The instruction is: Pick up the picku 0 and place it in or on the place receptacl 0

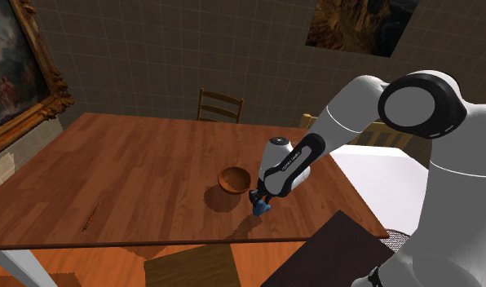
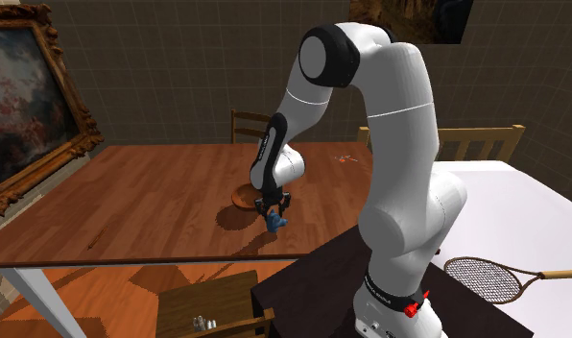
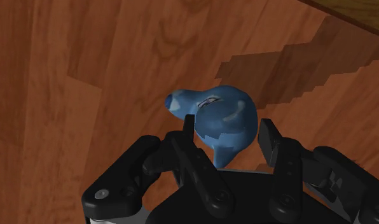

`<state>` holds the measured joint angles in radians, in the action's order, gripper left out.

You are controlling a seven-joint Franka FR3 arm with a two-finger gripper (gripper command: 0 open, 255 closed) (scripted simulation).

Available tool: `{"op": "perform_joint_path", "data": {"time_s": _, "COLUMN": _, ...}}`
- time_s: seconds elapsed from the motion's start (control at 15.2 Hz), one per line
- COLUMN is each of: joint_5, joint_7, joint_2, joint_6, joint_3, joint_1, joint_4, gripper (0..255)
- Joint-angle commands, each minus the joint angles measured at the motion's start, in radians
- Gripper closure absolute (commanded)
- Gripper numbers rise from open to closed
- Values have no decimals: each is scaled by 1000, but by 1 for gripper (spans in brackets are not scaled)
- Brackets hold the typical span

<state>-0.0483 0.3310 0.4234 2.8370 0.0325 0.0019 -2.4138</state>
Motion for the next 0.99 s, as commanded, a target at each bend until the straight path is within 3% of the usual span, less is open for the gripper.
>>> {"op": "perform_joint_path", "data": {"time_s": 0.0, "joint_5": 0, "joint_7": 0, "joint_2": 0, "joint_6": 0, "joint_3": 0, "joint_1": 0, "joint_4": 0, "gripper": 255}}
{"op": "perform_joint_path", "data": {"time_s": 0.92, "joint_5": 19, "joint_7": -14, "joint_2": -175, "joint_6": -145, "joint_3": 15, "joint_1": -11, "joint_4": -31, "gripper": 255}}
